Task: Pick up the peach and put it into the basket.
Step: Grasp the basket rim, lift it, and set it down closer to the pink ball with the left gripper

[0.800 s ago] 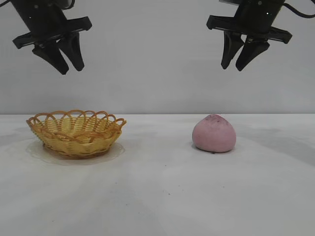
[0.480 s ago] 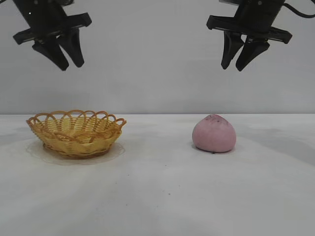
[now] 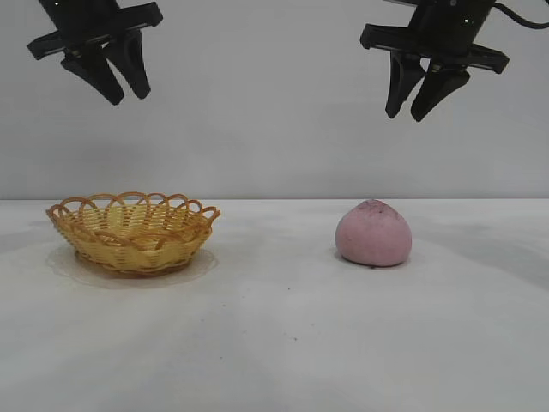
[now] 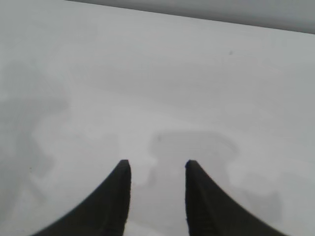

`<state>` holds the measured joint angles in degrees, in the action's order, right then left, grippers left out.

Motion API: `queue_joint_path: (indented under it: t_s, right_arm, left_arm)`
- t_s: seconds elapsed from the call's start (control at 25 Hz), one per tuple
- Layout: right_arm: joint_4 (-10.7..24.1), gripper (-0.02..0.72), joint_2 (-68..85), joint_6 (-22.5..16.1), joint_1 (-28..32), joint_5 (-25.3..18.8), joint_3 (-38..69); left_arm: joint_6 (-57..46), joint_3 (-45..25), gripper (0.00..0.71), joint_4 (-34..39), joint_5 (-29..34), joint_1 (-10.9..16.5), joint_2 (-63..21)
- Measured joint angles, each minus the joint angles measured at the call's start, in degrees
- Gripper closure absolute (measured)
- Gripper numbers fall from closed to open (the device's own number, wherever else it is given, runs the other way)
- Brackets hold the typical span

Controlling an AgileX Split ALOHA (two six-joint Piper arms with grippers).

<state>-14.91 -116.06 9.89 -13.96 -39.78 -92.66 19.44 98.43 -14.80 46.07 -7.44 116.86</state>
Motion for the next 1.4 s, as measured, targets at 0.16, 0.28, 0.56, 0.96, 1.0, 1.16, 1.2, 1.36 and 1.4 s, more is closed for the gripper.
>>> queue_joint_path:
  t_s: [0.16,0.28,0.56,0.96,1.0,1.16,1.2,1.36,1.4]
  right_arm:
    - [0.0,0.437,0.0,1.08,0.0,-1.23,0.0]
    - [0.0,0.437,0.0,1.4,0.0,-2.42,0.0]
    - [0.0,0.437,0.0,1.43,0.0,-3.08,-0.21]
    - [0.0,0.437,0.0,1.53,0.0,-3.68,-0.32]
    - [0.0,0.437,0.0,1.53,0.0,-3.8,-0.32]
    - [0.0,0.437,0.0,1.53,0.0,-4.02,-0.32]
    - [0.0,0.437,0.0,1.53,0.0,-4.11,-0.32]
    - [0.0,0.437,0.0,1.86,0.0,-4.44,-0.32]
    - [0.0,0.437,0.0,2.01,0.0,-4.44,-0.32]
  left_arm:
    - [-0.49,0.0,0.467,4.31,4.11,0.0,2.7]
    - [-0.14,0.0,0.467,5.21,6.35,0.0,5.76]
    - [2.46,0.12,0.467,4.16,10.41,0.0,11.19]
    - [0.98,0.49,0.71,-5.18,12.26,0.0,11.28]
    - [-0.1,0.49,0.71,-5.18,12.5,0.0,10.79]
    - [-5.74,-2.15,0.71,-5.85,11.08,0.0,7.21]
    - [-6.74,-4.31,0.71,-6.76,9.52,0.0,5.74]
    - [-6.86,-17.13,0.71,-14.88,0.14,0.0,-0.7]
    - [-5.9,-20.06,0.71,-18.27,-2.22,0.0,-2.12]
